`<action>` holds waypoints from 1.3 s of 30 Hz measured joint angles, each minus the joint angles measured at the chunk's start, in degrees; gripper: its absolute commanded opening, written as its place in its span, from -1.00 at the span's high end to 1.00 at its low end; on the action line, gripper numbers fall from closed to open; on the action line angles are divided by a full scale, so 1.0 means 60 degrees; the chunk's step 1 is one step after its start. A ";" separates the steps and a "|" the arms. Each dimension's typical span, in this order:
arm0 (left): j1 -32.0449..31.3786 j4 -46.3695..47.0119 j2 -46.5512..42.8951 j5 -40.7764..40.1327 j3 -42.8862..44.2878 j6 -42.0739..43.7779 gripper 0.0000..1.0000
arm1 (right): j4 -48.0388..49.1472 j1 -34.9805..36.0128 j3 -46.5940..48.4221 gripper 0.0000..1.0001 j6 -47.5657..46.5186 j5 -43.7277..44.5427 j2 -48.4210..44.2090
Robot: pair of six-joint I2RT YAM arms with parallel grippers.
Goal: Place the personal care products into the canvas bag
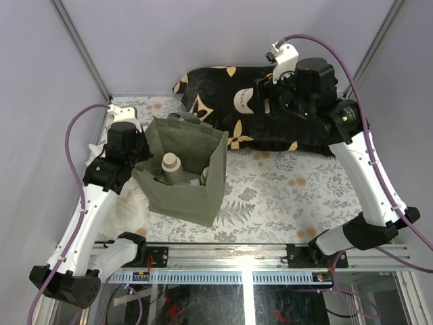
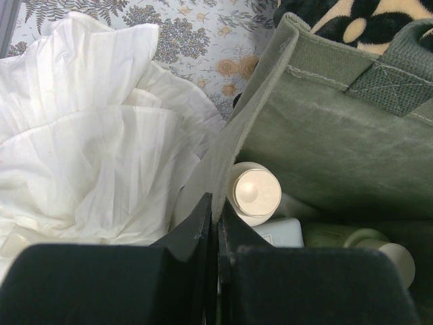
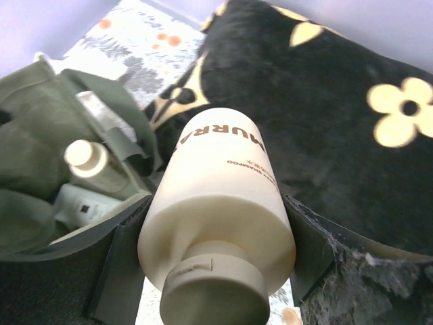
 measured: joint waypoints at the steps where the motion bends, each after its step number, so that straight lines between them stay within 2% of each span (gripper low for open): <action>1: 0.0000 0.0000 -0.0004 0.0000 0.0000 0.0000 1.00 | 0.0073 0.0004 -0.0036 1.00 -0.0015 -0.0302 0.0036; 8: 0.0000 0.0000 -0.0004 -0.0004 0.0000 0.0000 1.00 | 0.1005 0.0262 -0.0816 1.00 0.0091 -0.2779 0.0087; 15: 0.0000 -0.0004 -0.0018 -0.0004 0.0000 -0.0058 1.00 | 0.1829 0.1821 -0.1577 1.00 0.0095 -0.3697 0.0149; 22: 0.0000 -0.0036 -0.0091 0.0000 -0.0004 -0.0069 1.00 | 0.2047 0.3031 -0.1683 1.00 0.0124 -0.3789 0.1056; 31: 0.0000 -0.0015 -0.0597 0.0018 -0.0302 -0.0266 1.00 | 0.2575 0.3803 -0.1592 1.00 0.0342 -0.3796 0.2838; 35: 0.0000 0.0025 -0.0816 0.0091 -0.0452 -0.0357 1.00 | 0.2568 0.4014 -0.1137 1.00 0.0390 -0.3763 0.3708; 39: 0.0000 0.0076 -0.0871 0.0120 -0.0506 -0.0430 1.00 | 0.1971 0.4306 0.0029 1.00 0.0379 -0.3413 0.4736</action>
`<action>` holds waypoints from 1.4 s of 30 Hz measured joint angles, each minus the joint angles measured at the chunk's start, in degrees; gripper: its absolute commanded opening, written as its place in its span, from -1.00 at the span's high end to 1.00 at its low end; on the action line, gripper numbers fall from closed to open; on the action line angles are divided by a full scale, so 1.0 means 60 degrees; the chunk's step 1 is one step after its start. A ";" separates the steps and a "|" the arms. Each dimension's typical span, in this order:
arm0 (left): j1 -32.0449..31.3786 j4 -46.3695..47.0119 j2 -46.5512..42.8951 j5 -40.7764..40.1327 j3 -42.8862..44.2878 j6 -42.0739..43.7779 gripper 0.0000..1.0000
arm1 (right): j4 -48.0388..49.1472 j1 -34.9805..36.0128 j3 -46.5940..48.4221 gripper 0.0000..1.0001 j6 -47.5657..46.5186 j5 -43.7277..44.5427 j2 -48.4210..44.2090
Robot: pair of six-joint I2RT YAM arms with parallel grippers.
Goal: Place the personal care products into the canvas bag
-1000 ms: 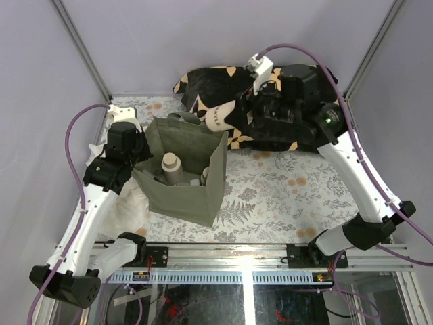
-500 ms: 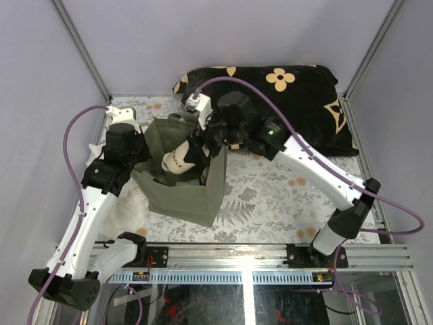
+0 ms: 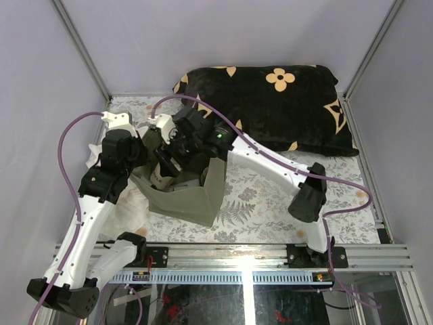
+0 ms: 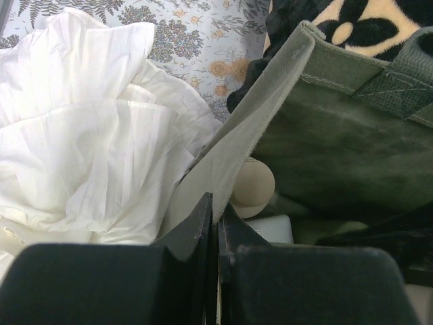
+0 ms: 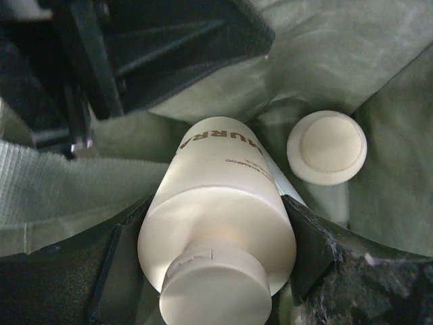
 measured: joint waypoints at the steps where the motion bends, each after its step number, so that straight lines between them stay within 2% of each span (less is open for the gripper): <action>1: 0.0000 0.0007 0.0000 0.0000 -0.0007 -0.0007 1.00 | -0.0244 0.0076 0.0412 1.00 0.0000 0.0157 0.0270; 5: 0.0000 0.0011 0.0000 -0.0004 -0.0011 -0.0033 1.00 | -0.0991 0.0310 0.1566 1.00 0.0004 0.0809 0.0911; 9: 0.0000 0.0011 0.0000 -0.0004 -0.0011 -0.0033 1.00 | -0.1537 0.0386 0.1861 1.00 0.0117 0.1275 0.0947; 15: 0.0000 0.0025 0.0025 -0.0007 -0.0007 -0.0033 1.00 | -0.1949 0.0393 0.1894 1.00 0.0404 0.1858 0.1020; 23: 0.0018 -0.0062 0.0040 -0.0113 -0.0011 0.0066 1.00 | -0.1730 0.0506 0.1588 0.97 0.0933 0.1898 0.1486; 25: 0.0062 -0.0062 0.0073 -0.0259 -0.0011 0.0098 1.00 | -0.1639 0.0510 0.1588 0.67 0.1002 0.1902 0.1563; 28: 0.0062 -0.0055 0.0091 -0.0302 -0.0011 0.0109 1.00 | -0.1676 0.0521 0.1628 0.10 0.1038 0.1996 0.1581; 31: 0.0062 -0.0058 0.0091 -0.0331 -0.0011 0.0117 1.00 | -0.1716 0.0554 0.1654 -0.59 0.1038 0.2175 0.1581; 33: 0.0062 -0.0066 0.0098 -0.0353 -0.0011 0.0135 1.00 | -0.1719 0.0565 0.1654 -0.96 0.1071 0.2266 0.1581; 42: 0.0106 -0.0047 0.0117 -0.0419 0.0004 0.0157 1.00 | -0.1341 0.0503 0.1534 -0.99 0.1078 0.2495 0.1435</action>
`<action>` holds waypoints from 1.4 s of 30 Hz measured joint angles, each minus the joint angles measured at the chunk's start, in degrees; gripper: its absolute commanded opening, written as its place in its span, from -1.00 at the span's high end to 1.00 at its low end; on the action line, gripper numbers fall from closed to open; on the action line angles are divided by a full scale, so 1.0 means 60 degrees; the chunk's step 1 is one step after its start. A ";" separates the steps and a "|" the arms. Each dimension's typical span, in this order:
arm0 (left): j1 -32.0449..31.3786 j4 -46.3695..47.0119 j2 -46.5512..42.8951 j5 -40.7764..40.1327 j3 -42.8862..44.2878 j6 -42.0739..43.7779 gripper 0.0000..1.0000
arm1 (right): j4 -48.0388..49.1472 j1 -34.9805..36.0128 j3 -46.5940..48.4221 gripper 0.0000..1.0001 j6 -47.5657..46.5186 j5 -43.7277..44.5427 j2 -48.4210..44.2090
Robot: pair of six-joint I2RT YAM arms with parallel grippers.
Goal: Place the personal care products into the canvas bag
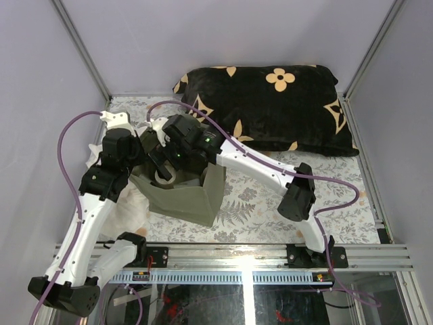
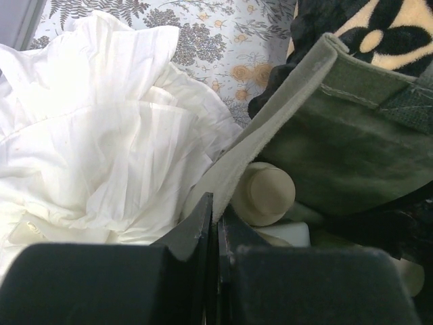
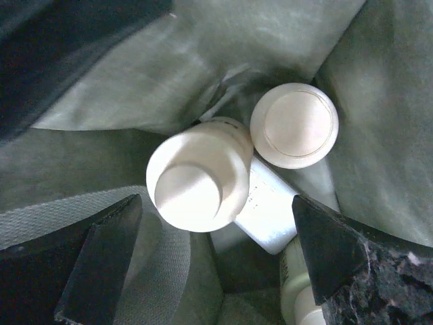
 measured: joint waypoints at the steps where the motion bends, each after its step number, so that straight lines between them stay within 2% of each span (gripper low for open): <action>1: 0.0000 0.0025 0.0015 0.0026 0.0004 -0.0004 1.00 | 0.0120 0.0018 -0.0055 -0.99 -0.0004 -0.0004 -0.0066; 10: -0.0040 0.0102 0.0102 0.0102 0.0033 -0.0007 0.97 | 0.0608 0.0302 -0.0656 -0.98 -0.0262 0.0525 -0.1654; 12: -0.0047 0.0087 0.0131 0.0098 0.0058 0.0000 0.66 | 0.0634 0.0299 -0.0790 -0.98 -0.0390 0.0965 -0.2313; 16: -0.0047 0.0040 0.0237 0.0069 0.0226 0.0098 -0.21 | 0.0612 0.0204 -0.1035 -0.98 -0.0586 0.1719 -0.3585; 18: -0.0047 0.0025 0.0291 -0.0015 0.0364 0.0178 -0.83 | 0.0605 -0.0004 -0.1035 -0.98 -0.0623 0.1923 -0.4051; 19: -0.0047 0.0007 0.0313 -0.0062 0.0430 0.0200 -0.99 | 0.0590 -0.0182 -0.1035 -0.98 -0.0641 0.2011 -0.4229; 28: -0.0047 -0.0102 0.0463 -0.0532 0.1526 0.0444 -0.99 | 0.0561 -0.2386 -0.2357 -0.98 -0.1071 0.2062 -0.4605; 36: 0.0000 -0.0229 0.1195 -0.1810 0.3085 0.0907 -1.00 | 0.1013 -0.5289 -0.3872 -0.99 -0.1555 0.1468 -0.4685; 42: 0.1056 -0.0244 0.2109 -0.1851 0.3428 0.1351 -1.00 | 0.1297 -0.7155 -0.5384 -0.99 -0.1574 0.1075 -0.4878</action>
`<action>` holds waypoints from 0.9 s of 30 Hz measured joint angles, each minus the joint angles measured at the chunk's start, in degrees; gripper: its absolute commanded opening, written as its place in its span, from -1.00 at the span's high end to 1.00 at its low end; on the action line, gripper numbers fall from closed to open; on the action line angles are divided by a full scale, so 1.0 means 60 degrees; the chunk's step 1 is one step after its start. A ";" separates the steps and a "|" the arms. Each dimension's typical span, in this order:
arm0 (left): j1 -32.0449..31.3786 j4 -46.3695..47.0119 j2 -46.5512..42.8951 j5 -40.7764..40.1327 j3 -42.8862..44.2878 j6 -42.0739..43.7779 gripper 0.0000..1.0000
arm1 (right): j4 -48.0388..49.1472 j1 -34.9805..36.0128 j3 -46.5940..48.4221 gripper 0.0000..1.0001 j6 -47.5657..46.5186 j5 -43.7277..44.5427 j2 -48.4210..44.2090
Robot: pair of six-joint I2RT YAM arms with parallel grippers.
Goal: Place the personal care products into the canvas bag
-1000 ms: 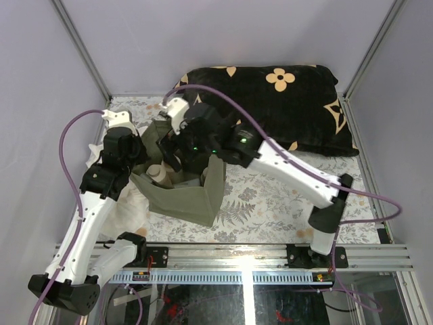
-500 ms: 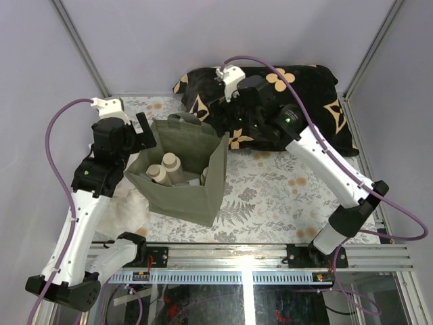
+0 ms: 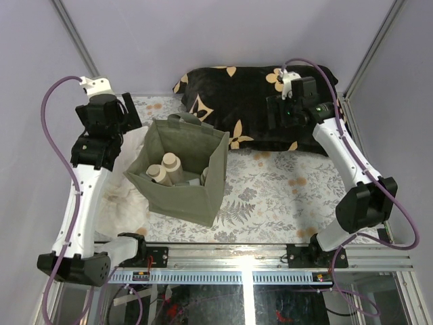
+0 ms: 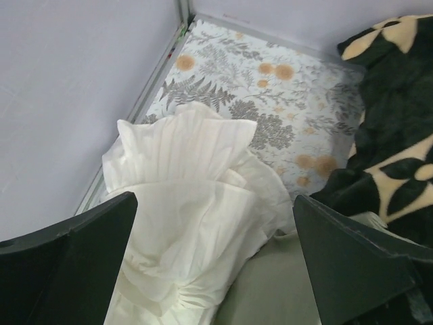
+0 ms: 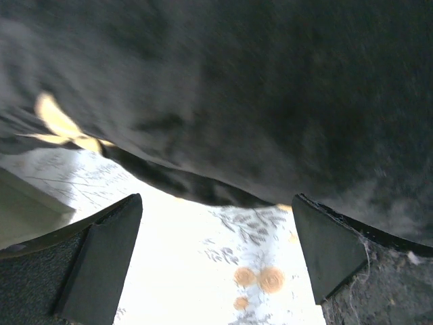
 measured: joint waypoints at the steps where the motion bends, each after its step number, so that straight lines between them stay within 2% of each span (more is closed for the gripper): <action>1: 0.0222 0.0004 0.0149 0.0131 0.0000 0.0018 -1.00 | 0.0058 -0.0277 -0.0372 -0.98 0.0007 -0.0069 -0.0091; 6: 0.1031 0.0317 0.0528 0.1158 -0.0025 -0.0011 -1.00 | 0.0153 -0.1086 -0.1450 -0.99 0.0102 -0.0295 -0.0448; 11: 0.1464 0.1512 0.0565 0.1574 -0.0572 -0.0175 -0.99 | 0.0266 -0.1319 -0.1909 -0.98 0.0208 -0.0321 -0.0718; 18: 0.1472 0.2000 0.1056 0.0652 -0.0743 -0.0849 -0.99 | 0.0280 -0.1315 -0.1927 -0.98 0.0208 -0.0262 -0.0892; 27: 0.1472 0.2492 0.0831 -0.0364 -0.1242 -0.1177 -0.99 | 0.0244 -0.1315 -0.1781 -0.99 0.0208 -0.0255 -0.0882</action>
